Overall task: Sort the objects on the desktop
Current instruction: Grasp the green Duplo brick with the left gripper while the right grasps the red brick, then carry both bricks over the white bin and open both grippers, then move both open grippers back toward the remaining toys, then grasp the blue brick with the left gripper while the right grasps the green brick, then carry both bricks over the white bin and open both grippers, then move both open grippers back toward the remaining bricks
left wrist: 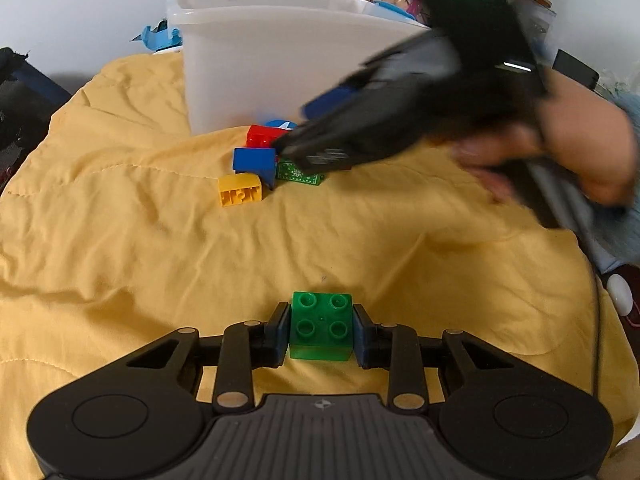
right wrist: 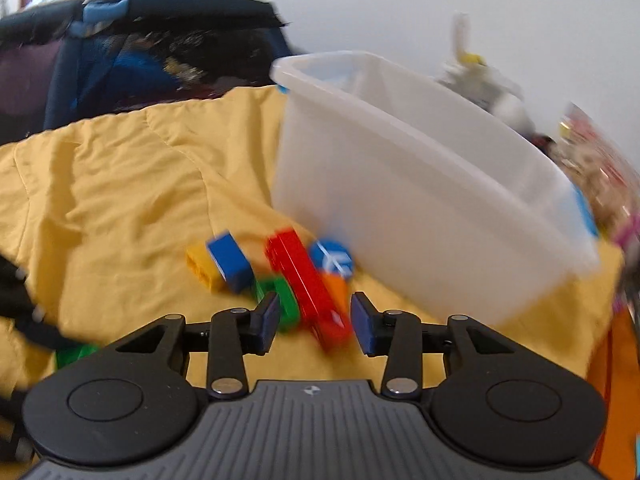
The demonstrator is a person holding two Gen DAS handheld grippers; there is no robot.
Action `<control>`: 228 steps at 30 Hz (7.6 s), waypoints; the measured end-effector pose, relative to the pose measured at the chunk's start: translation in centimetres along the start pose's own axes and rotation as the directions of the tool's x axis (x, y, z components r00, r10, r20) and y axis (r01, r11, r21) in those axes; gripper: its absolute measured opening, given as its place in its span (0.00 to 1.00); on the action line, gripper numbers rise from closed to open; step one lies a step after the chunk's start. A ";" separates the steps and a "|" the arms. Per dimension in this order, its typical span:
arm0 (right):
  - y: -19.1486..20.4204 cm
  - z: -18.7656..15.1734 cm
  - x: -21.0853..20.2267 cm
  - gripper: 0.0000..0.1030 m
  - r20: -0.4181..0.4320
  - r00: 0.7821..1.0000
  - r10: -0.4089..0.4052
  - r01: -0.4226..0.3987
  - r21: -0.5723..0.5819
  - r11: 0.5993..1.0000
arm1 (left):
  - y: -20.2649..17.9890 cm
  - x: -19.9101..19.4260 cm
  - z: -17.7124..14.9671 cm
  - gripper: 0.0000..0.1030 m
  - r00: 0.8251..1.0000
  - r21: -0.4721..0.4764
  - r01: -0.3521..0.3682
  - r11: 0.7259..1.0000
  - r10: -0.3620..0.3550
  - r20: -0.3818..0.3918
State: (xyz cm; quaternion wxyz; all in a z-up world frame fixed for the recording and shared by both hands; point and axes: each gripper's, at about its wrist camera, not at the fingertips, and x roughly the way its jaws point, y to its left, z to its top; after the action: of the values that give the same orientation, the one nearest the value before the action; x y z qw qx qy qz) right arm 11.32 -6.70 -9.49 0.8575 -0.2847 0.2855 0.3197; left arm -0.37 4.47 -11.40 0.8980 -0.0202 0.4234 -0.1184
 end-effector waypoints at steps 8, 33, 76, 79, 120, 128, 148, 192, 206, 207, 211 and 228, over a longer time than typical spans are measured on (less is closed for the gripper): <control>1.8 2.7 6.1 0.33 -0.122 0.992 0.036 -0.051 -0.122 0.991 | -0.1 0.0 -0.3 0.34 1.000 0.015 0.003 1.000 -0.004 0.016; -3.6 -7.1 -6.3 0.53 -0.115 0.974 0.195 -0.123 0.456 0.881 | -1.4 -0.1 0.0 0.37 0.999 0.039 -0.044 0.998 0.044 0.020; -12.5 7.2 -1.4 0.29 0.086 0.978 -0.188 0.120 0.500 0.857 | 4.0 2.2 23.8 0.51 0.920 -0.027 -0.251 0.968 0.247 0.305; -12.0 6.6 -1.4 0.54 0.077 0.978 -0.193 0.134 0.478 0.868 | 3.1 -0.4 21.5 0.69 0.882 0.004 -0.279 0.960 0.255 0.397; 1.4 -6.7 -4.1 0.59 -0.122 0.992 0.023 0.012 0.283 0.959 | 4.7 5.0 8.4 0.33 0.997 0.153 -0.067 0.986 0.060 0.051; 1.6 -5.8 -4.1 0.59 -0.108 0.994 0.013 0.015 0.258 0.966 | 3.8 0.8 2.7 0.33 0.996 -0.113 0.091 0.989 -0.089 0.022; 1.1 -2.0 0.6 0.23 -0.046 0.989 0.137 -0.123 0.232 0.965 | 2.1 -1.2 -1.0 0.30 1.000 -0.006 -0.008 1.000 0.008 0.017; -12.5 7.3 -2.6 0.23 0.155 0.965 -0.212 0.143 0.367 0.919 | 4.1 4.7 26.5 0.21 0.952 0.066 -0.169 0.983 0.145 0.271; -11.7 6.3 -1.3 0.41 0.116 0.982 -0.147 0.082 0.439 0.895 | 2.9 -1.5 20.7 0.63 0.896 0.036 -0.180 0.983 0.149 0.419; -11.5 6.1 -2.0 0.42 0.128 0.980 -0.150 0.080 0.436 0.897 | 2.5 -2.3 19.7 0.65 0.883 0.034 -0.189 0.981 0.155 0.443; -10.5 4.7 -4.4 0.45 0.164 0.976 -0.142 0.059 0.428 0.902 | 1.5 -3.9 14.5 0.72 0.880 -0.014 -0.171 0.985 0.159 0.448; -3.4 -7.4 -3.5 0.46 -0.109 0.990 0.093 -0.045 0.379 0.924 | -0.3 -0.7 1.1 0.70 0.993 -0.057 -0.038 0.998 0.044 0.111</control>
State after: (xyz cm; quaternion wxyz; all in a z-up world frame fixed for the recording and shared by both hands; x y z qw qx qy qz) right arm 9.21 -15.17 -11.13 0.8646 -0.1247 0.4043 0.2708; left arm -0.06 4.27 -10.13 0.9217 -0.0427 0.3756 -0.0872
